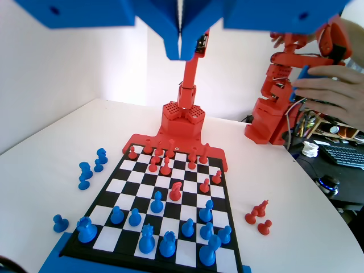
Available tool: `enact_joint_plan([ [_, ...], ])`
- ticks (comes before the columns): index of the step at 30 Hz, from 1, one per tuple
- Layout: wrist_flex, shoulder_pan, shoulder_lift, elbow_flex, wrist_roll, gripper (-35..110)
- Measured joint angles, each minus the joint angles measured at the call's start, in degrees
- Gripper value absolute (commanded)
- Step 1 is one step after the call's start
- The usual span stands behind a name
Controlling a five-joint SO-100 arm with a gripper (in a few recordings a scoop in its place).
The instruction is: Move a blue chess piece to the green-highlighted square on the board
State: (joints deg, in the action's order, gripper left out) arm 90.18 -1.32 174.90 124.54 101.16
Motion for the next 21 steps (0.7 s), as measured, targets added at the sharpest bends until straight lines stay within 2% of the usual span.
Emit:
enact_joint_plan([
  [21,0.00,0.88,0.00,0.00,-0.53,1],
])
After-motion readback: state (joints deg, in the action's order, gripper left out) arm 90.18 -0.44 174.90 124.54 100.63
